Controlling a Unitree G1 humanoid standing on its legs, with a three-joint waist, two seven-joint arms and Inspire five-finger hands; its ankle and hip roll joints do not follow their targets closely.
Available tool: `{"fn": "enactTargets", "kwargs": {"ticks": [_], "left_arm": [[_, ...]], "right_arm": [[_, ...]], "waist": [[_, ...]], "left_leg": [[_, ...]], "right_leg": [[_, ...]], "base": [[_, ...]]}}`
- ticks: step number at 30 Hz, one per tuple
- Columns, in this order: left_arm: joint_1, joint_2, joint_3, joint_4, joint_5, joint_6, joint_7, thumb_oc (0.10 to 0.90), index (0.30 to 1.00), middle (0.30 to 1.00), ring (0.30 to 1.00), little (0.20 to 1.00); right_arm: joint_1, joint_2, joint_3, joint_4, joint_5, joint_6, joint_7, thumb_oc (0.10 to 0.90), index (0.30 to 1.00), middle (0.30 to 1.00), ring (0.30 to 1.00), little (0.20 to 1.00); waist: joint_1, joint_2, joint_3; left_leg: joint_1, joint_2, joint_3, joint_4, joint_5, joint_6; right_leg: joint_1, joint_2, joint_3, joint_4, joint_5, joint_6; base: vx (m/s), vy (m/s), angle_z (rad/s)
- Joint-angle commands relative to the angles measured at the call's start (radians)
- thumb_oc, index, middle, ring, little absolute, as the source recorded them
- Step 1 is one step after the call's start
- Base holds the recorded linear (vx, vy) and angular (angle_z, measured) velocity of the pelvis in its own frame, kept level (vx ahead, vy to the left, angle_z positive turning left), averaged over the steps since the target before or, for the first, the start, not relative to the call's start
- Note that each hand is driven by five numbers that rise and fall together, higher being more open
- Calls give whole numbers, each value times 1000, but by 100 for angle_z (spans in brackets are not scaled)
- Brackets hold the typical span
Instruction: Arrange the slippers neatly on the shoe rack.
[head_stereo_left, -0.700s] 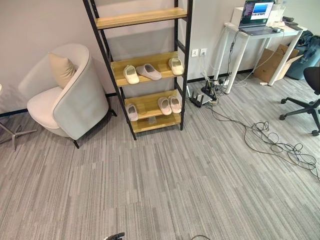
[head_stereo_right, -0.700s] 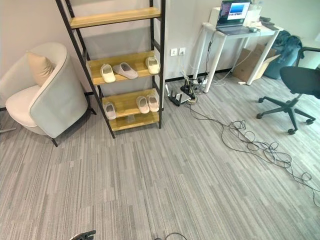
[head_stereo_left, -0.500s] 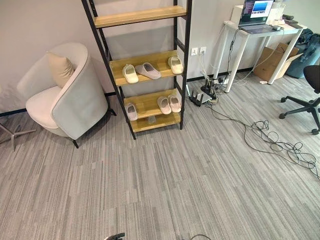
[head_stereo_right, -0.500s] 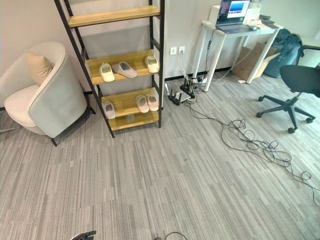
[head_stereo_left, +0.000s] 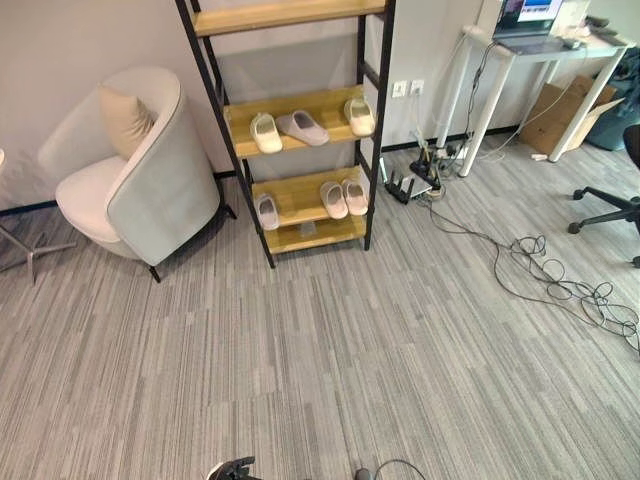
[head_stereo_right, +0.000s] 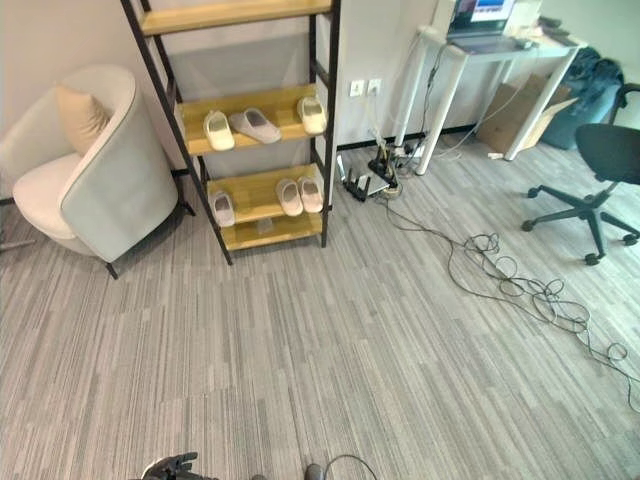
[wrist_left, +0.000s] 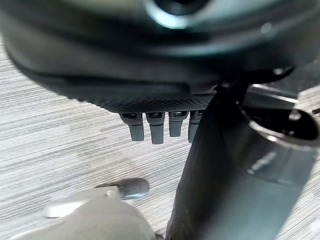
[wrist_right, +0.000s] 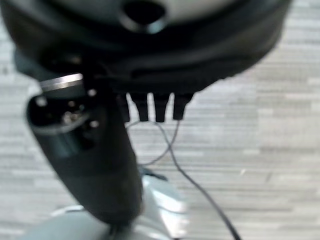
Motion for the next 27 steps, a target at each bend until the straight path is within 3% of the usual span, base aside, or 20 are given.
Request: {"fn": "enactTargets", "kwargs": {"ticks": [1,4,6,8,11,12,15,17,18,19,21,24,27], "left_arm": [[-33,29,-12,19,16,1,1,800,900,900,900,900],[-31,26,-20,22,36,9,-2,800,900,900,900,900],[-24,28,-21,37,42,11,-3,800,900,900,900,900],[-19,29,-21,44,43,13,-3,800,900,900,900,900],[18,40,9,72,52,24,-8,800,900,900,900,900],[19,55,20,73,63,31,-10,800,900,900,900,900],[9,83,24,51,65,24,-11,800,900,900,900,900],[1,92,22,39,62,22,-8,800,900,900,900,900],[-28,112,7,4,67,17,1,800,900,900,900,900],[-42,122,-8,-27,74,13,15,800,900,900,900,900],[-59,129,-45,-97,94,3,38,800,900,900,900,900],[-70,121,-73,-127,103,0,36,800,900,900,900,900],[-75,106,-87,-110,120,-4,35,800,900,900,900,900]], "right_arm": [[10,7,22,-42,-30,-7,28,800,900,900,900,900],[3,-5,-1,-27,1,-1,18,800,900,900,900,900],[-6,-5,-13,-22,38,-4,14,800,900,900,900,900],[-9,-3,-8,-17,39,-4,13,800,900,900,900,900],[1,21,6,3,10,6,27,800,900,900,900,900],[5,37,6,-1,12,13,37,800,900,900,900,900],[21,64,29,-50,3,10,55,800,900,900,900,900],[21,70,38,-71,-3,10,61,800,900,900,900,900],[20,74,61,-123,-30,13,76,800,900,900,900,900],[20,66,68,-174,-45,11,75,800,900,900,900,900],[14,51,71,-198,-60,8,65,800,900,900,900,900],[19,38,57,-219,-69,3,56,800,900,900,900,900],[17,34,53,-196,-71,1,52,800,900,900,900,900]], "waist": [[7,-76,62],[31,-75,77],[47,-72,73],[60,-75,71],[90,-99,31],[96,-129,11],[105,-172,-12],[108,-181,-15],[102,-194,-11],[88,-191,7],[62,-158,32],[38,-112,60],[18,-100,72]], "left_leg": [[-125,31,96,221,-50,-52],[-259,73,184,230,15,-36],[-283,61,187,158,62,-36],[-306,52,178,125,70,-36],[-301,47,141,80,102,-25],[-319,39,153,140,89,-16],[-318,23,170,194,32,9],[-311,17,173,197,13,19],[-292,-3,175,208,-31,47],[-270,-11,175,210,-49,62],[-225,-7,174,203,-69,82],[-130,-5,154,170,-98,99],[-77,-18,132,157,-123,95]], "right_leg": [[44,-94,-4,115,-156,102],[73,-89,-28,100,-172,92],[105,-68,-15,79,-182,93],[129,-60,-1,67,-192,96],[206,-43,61,34,-224,99],[216,-63,68,43,-229,110],[208,-93,85,101,-228,138],[191,-100,89,147,-217,154],[127,-124,87,284,-122,215],[67,-147,85,397,-26,246],[-2,-160,66,544,82,255],[-99,-182,28,657,86,231],[-146,-185,9,586,32,212]], "base": [[27,-69,28],[146,-48,35],[280,10,18],[221,25,3],[479,114,-27],[471,152,-75],[375,155,-78],[240,135,-32],[226,189,-21],[273,257,-18],[214,222,-6],[324,191,37],[353,37,20]]}}
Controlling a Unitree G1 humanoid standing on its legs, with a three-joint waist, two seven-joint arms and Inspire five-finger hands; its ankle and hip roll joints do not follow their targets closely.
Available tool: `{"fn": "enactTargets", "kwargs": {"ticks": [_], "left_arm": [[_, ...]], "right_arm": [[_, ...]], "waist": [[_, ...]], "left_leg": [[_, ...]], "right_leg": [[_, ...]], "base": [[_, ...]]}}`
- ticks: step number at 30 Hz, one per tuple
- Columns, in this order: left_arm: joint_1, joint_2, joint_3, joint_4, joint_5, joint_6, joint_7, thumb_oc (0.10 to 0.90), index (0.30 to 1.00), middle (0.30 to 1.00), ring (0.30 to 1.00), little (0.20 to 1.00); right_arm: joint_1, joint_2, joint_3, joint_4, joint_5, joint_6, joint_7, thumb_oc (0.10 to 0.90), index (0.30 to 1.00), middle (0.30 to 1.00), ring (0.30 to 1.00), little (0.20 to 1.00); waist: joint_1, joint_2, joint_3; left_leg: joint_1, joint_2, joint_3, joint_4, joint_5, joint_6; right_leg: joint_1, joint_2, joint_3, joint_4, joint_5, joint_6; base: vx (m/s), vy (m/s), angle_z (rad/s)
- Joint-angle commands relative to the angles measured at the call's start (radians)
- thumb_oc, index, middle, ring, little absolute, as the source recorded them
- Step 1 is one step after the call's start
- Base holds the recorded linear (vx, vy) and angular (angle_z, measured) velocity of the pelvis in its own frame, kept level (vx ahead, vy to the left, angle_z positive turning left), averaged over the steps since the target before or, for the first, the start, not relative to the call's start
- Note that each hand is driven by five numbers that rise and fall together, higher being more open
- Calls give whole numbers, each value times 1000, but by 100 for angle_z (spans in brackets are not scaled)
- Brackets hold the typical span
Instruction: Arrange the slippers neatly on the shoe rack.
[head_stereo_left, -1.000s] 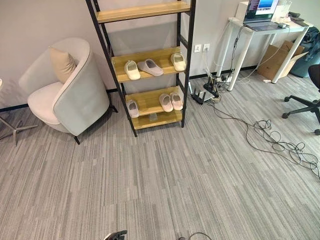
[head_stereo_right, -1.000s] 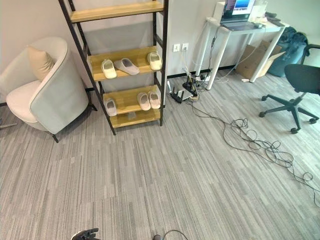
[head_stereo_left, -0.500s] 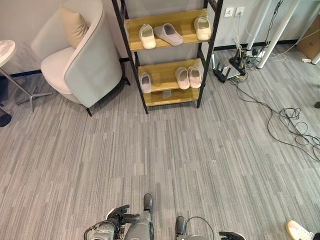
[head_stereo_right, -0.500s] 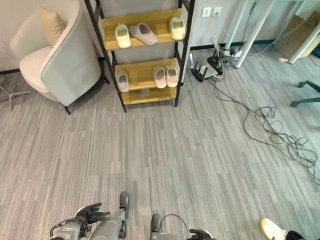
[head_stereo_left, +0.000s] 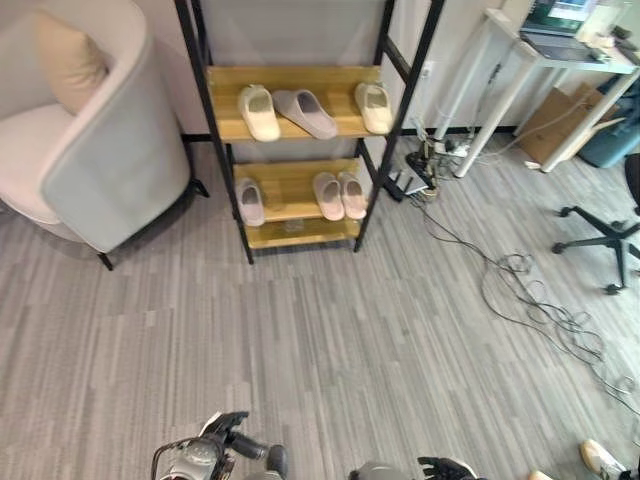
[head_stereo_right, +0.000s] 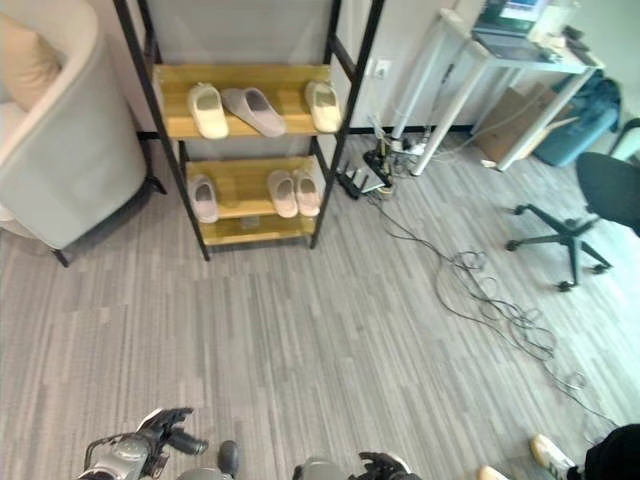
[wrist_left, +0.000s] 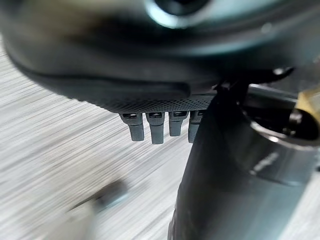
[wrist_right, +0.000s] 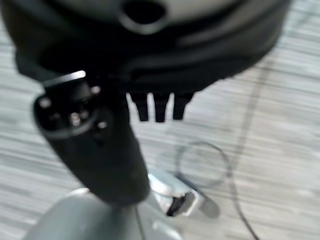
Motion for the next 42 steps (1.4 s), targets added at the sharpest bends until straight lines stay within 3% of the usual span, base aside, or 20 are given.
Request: {"fn": "enactTargets", "kwargs": {"ticks": [1,2,4,6,8,11,12,13,14,16,18,22,25,28,30,32,35,36,40,42], "left_arm": [[1,-1,19,73,69,-13,15,800,900,900,900,900],[2,-1,19,74,69,-13,15,800,900,900,900,900],[7,-16,20,105,85,-17,18,800,900,900,900,900],[14,-32,27,139,97,-20,10,800,900,900,900,900],[22,-38,25,169,114,-17,1,800,900,900,900,900],[61,-41,50,201,123,-9,0,800,900,900,900,900],[71,-43,62,199,110,-11,-4,800,900,900,900,900],[72,-45,72,186,89,-12,-3,800,900,900,900,900],[72,-44,72,186,89,-12,-3,800,900,900,900,900],[52,-37,60,140,61,-12,11,800,900,900,900,900],[49,-34,58,127,49,-16,17,800,900,900,900,900],[45,-39,58,115,28,-21,20,800,900,900,900,900],[48,-46,56,125,24,-27,22,800,900,900,900,900],[43,-40,45,130,32,-27,23,800,900,900,900,900],[57,-41,55,161,40,-16,14,800,900,900,900,900],[84,-40,72,194,61,-6,15,800,900,900,900,900],[95,-27,92,219,76,1,9,800,900,900,900,900],[87,-12,101,208,68,-1,9,800,900,900,900,900],[45,18,92,151,46,-12,24,800,900,900,900,900],[40,27,90,145,43,-15,29,800,900,900,900,900]], "right_arm": [[13,72,33,-6,-8,-14,13,800,900,900,900,900],[13,72,33,-6,-7,-15,12,800,900,900,900,900],[19,76,33,24,-4,-16,9,800,900,900,900,900],[23,77,27,54,-9,-8,15,800,900,900,900,900],[36,74,19,80,-12,-10,14,800,900,900,900,900],[58,73,23,92,-17,-11,28,800,900,900,900,900],[63,69,18,92,-7,-14,32,800,900,900,900,900],[60,53,11,87,19,-17,35,800,900,900,900,900],[60,54,11,87,19,-17,35,800,900,900,900,900],[25,27,11,61,58,-25,18,800,900,900,900,900],[15,20,14,58,64,-28,12,800,900,900,900,900],[1,9,13,49,67,-40,-1,800,900,900,900,900],[-15,-2,7,54,75,-52,1,800,900,900,900,900],[-16,-3,4,59,67,-58,-8,800,900,900,900,900],[-19,3,16,60,30,-55,-11,800,900,900,900,900],[-7,15,27,61,-10,-52,-10,800,900,900,900,900],[-1,37,24,66,-1,-45,11,800,900,900,900,900],[6,51,21,71,-1,-43,22,800,900,900,900,900],[-22,61,17,43,11,-40,21,800,900,900,900,900],[-24,63,14,22,13,-44,17,800,900,900,900,900]], "waist": [[-55,-25,38],[-58,-22,43],[-93,-33,44],[-125,-12,48],[-133,-7,32],[-129,-5,2],[-125,0,-4],[-107,-2,11],[-109,-5,9],[-85,-43,44],[-77,-51,46],[-66,-50,40],[-34,-44,20],[-12,-29,21],[3,-23,2],[3,-31,-23],[5,-60,-55],[3,-68,-71],[-25,-46,-46],[-32,-31,-43]], "left_leg": [[-35,-53,-49,82,-74,-41],[-26,-50,-52,82,-79,-42],[38,-74,-99,57,-109,-52],[110,-54,-136,23,-139,-69],[143,-49,-170,13,-152,-77],[180,-23,-205,44,-153,-104],[159,-12,-203,110,-106,-131],[37,2,-188,353,6,-179],[32,-2,-190,352,10,-179],[-117,10,-130,649,100,-176],[-144,21,-105,690,86,-168],[-179,67,-57,638,80,-163],[-212,111,-13,280,45,-157],[-226,106,-28,49,170,-179],[-228,96,-22,-48,197,-182],[-204,83,-42,-21,191,-172],[-185,53,-25,35,127,-145],[-164,37,-6,46,93,-125],[-123,18,-1,60,56,-88],[-95,10,-6,65,35,-80]], "right_leg": [[43,32,37,-484,123,3],[54,34,33,-486,119,3],[-1,57,110,-674,152,13],[-28,62,161,-803,195,34],[-18,60,183,-848,212,39],[17,80,180,-805,233,7],[46,91,174,-807,226,-7],[108,92,155,-815,195,-35],[104,87,154,-815,196,-34],[171,80,142,-801,143,-88],[194,81,140,-803,131,-98],[245,88,116,-811,102,-105],[327,102,82,-836,46,-93],[399,123,67,-851,8,-87],[442,137,94,-858,-12,-82],[450,123,107,-853,-20,-71],[455,82,131,-823,-14,-42],[437,65,139,-751,1,-16],[299,41,153,-488,126,52],[262,18,137,-450,139,46]], "base": [[551,-28,11],[590,-66,35],[451,-75,54],[484,-85,83],[374,-135,98],[392,-222,88],[332,-278,61],[203,-209,54],[156,-216,55],[132,-223,31],[163,-177,16],[189,-65,7],[369,37,24],[344,95,27],[420,205,-4],[310,256,-59],[217,250,-49],[182,250,-4],[50,192,-8],[115,125,13]]}}
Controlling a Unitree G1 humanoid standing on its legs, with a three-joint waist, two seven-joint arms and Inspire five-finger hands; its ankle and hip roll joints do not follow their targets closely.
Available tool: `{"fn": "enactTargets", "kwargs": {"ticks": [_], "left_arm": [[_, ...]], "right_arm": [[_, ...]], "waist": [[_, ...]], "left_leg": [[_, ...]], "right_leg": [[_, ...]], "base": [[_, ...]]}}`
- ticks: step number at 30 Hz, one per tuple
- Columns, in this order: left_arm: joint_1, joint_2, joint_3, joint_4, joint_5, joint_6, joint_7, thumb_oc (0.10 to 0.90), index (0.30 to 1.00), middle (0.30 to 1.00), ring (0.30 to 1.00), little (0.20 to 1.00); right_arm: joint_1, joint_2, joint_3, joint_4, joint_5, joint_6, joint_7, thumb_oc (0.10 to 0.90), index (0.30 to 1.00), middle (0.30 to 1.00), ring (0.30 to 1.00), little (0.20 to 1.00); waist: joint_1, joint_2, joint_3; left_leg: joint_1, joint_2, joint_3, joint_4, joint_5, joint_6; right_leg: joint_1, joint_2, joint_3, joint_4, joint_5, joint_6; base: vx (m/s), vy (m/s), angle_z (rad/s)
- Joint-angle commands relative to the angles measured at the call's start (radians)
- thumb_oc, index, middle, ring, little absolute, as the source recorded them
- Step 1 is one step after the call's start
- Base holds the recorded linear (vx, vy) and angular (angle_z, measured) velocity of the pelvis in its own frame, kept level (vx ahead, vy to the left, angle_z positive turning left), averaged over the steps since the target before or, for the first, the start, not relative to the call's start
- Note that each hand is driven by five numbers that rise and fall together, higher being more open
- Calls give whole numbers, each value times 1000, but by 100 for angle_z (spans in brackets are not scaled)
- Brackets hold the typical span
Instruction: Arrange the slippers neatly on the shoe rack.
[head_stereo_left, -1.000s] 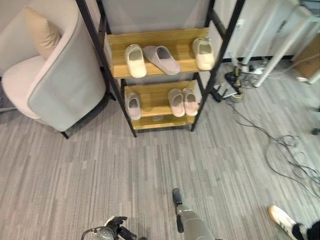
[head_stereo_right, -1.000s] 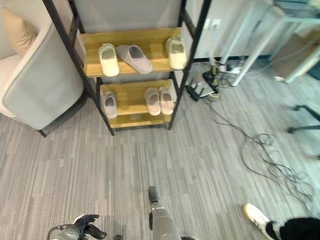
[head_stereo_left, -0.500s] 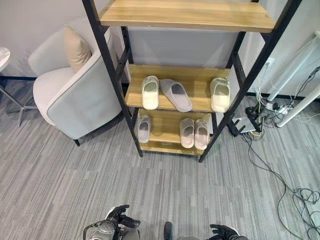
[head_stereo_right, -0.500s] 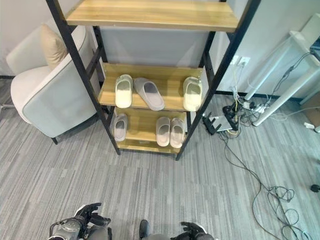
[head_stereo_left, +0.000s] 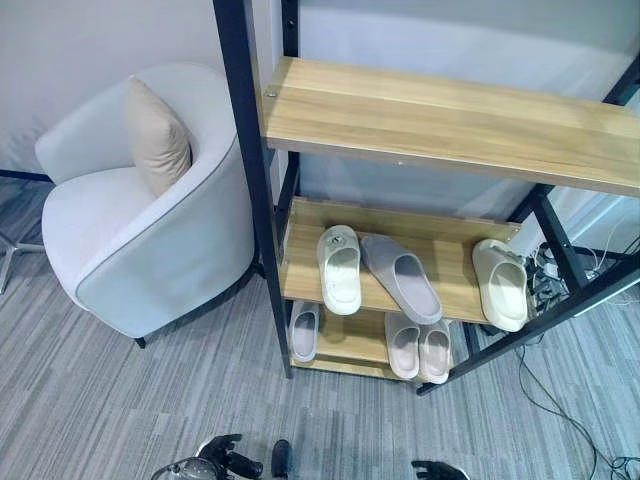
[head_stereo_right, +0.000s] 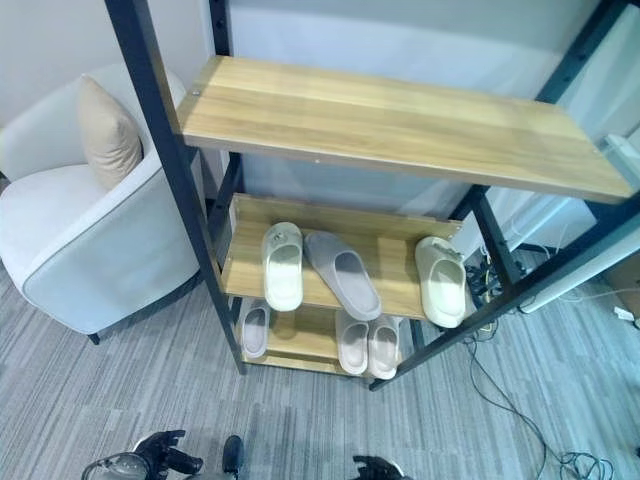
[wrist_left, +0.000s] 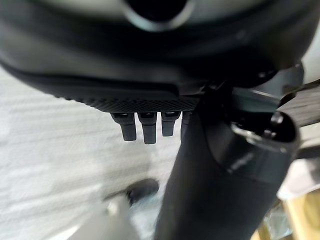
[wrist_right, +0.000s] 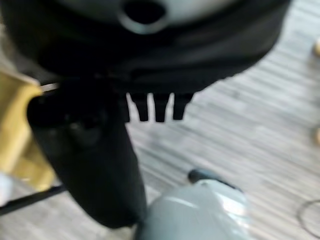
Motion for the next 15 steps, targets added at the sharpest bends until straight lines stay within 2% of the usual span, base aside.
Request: {"fn": "enactTargets", "kwargs": {"ticks": [1,4,6,13,15], "left_arm": [[21,40,14,-24,-8,-16,13,800,900,900,900,900],[16,39,6,-21,0,-20,11,800,900,900,900,900],[24,31,4,-15,6,-21,12,800,900,900,900,900],[86,-15,21,52,47,0,4,800,900,900,900,900],[99,-28,28,59,49,3,8,800,900,900,900,900]], "right_arm": [[15,-26,8,-69,7,-1,5,800,900,900,900,900],[4,-28,30,-87,-14,1,2,800,900,900,900,900],[5,-28,31,-92,-22,-3,-5,800,900,900,900,900],[16,-22,79,-122,-93,-14,-27,800,900,900,900,900],[21,-19,76,-161,-70,-24,-35,800,900,900,900,900]], "waist": [[-17,18,18],[-32,22,15],[-33,16,11],[-16,21,-38],[-19,23,-43]], "left_leg": [[-32,49,-1,177,-178,-99],[-4,32,-13,175,-197,-102],[11,24,-7,183,-212,-103],[71,39,4,98,-199,-116],[86,44,5,69,-187,-120]], "right_leg": [[-88,-35,-1,-99,257,-4],[-101,-42,-24,-239,219,-30],[-68,-44,-30,-322,215,-23],[27,-21,-34,-450,201,-38],[45,-16,-33,-478,200,-41]], "base": [[188,113,11],[142,11,6],[92,-22,22],[60,-44,-5],[7,-49,-15]]}}
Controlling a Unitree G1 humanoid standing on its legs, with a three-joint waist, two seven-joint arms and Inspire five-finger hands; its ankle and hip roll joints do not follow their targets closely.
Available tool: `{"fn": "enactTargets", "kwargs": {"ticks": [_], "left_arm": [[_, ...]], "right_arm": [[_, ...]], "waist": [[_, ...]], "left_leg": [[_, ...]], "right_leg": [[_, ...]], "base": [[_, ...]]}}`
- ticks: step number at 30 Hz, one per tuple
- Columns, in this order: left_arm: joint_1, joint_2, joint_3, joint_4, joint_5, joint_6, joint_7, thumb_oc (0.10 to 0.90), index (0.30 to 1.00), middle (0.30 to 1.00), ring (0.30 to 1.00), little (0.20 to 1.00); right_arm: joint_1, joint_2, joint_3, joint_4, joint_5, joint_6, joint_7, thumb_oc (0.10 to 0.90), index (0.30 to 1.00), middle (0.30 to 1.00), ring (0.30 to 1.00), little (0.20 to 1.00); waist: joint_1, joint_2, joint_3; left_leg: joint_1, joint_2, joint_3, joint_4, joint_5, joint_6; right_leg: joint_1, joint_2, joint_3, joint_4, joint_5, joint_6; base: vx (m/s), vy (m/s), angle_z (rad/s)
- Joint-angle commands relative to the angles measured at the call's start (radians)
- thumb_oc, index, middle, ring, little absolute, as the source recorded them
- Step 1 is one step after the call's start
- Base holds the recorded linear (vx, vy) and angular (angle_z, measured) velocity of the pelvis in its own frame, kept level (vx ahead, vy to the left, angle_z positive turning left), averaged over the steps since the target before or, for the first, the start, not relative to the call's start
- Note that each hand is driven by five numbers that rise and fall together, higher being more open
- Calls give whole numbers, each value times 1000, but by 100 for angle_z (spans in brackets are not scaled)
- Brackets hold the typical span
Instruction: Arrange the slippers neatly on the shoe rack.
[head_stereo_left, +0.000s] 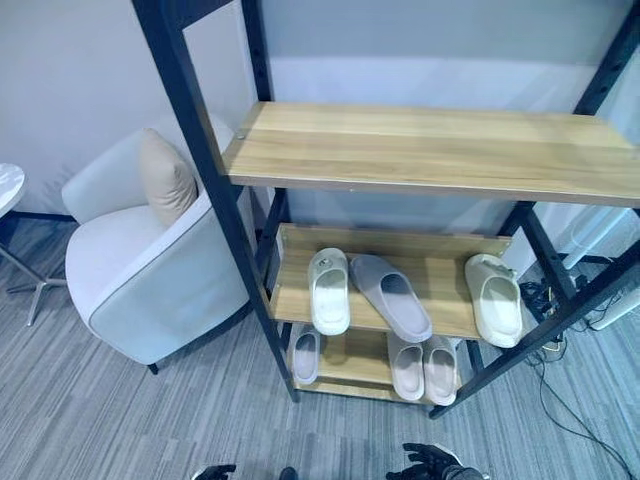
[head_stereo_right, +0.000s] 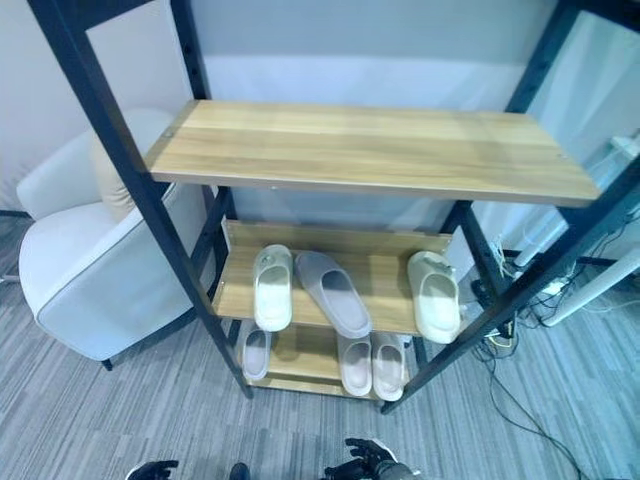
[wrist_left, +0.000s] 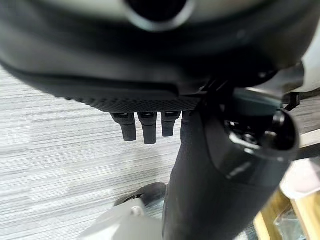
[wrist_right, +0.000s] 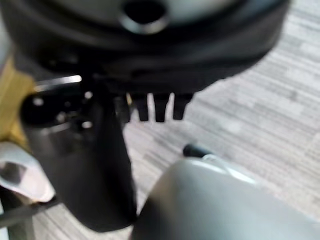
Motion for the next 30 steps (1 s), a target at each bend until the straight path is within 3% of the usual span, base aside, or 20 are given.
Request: {"fn": "enactTargets", "kwargs": {"ticks": [1,5,10,11,15,19,23,27,30], "left_arm": [[-49,-5,23,46,40,-3,6,800,900,900,900,900],[-41,-25,16,44,33,-5,14,800,900,900,900,900],[-61,-30,-11,12,31,-16,26,800,900,900,900,900],[-73,-35,-21,-8,31,-19,30,800,900,900,900,900],[-77,-37,-22,-15,32,-21,32,800,900,900,900,900],[-79,-39,-13,-12,49,-24,39,800,900,900,900,900],[-66,-45,-6,-6,70,-25,31,800,900,900,900,900],[-51,-52,24,7,77,-29,23,800,900,900,900,900],[-43,-56,23,-1,85,-35,16,800,900,900,900,900]], "right_arm": [[-7,-14,29,-77,-11,-35,-28,800,900,900,900,900],[-11,0,28,-130,47,-53,-29,800,900,900,900,900],[-41,-22,138,-314,4,-71,12,800,900,900,900,900],[-52,-47,194,-459,-30,-82,41,800,900,900,900,900],[-54,-68,216,-555,-39,-94,56,800,900,900,900,900],[-62,-145,252,-806,-89,-130,88,800,900,900,900,900],[-24,-232,195,-1018,-90,-155,105,800,900,900,900,900],[48,-338,43,-1306,-124,-199,84,800,900,900,900,900],[79,-370,-43,-1363,-176,-209,44,800,900,900,900,900]], "waist": [[4,-60,22],[0,-53,14],[-1,-48,10],[-2,-47,8],[-3,-44,9],[-7,-36,9],[-14,-33,8],[-30,-35,1],[-34,-36,-2]], "left_leg": [[29,-68,26,69,-138,6],[53,-63,32,21,-115,-3],[48,-61,32,-12,-92,-16],[41,-62,33,-12,-95,-21],[43,-59,35,-12,-95,-24],[40,-53,47,-12,-88,-27],[44,-50,55,-12,-88,-29],[45,-48,53,-12,-87,-28],[45,-48,46,-12,-87,-28]], "right_leg": [[83,-63,-11,-105,41,77],[108,-54,-8,-146,45,73],[116,-46,-18,-178,48,70],[112,-44,-21,-184,46,72],[110,-44,-22,-184,47,75],[95,-43,-12,-184,54,77],[96,-41,-7,-184,55,79],[102,-39,-3,-184,56,77],[110,-37,-11,-184,55,73]], "base": [[-3,-30,-10],[-16,-43,-3],[-59,-35,-1],[-55,-15,5],[-25,-6,1],[-50,-4,-2],[-8,-2,-4],[1,-2,-2],[0,0,0]]}}
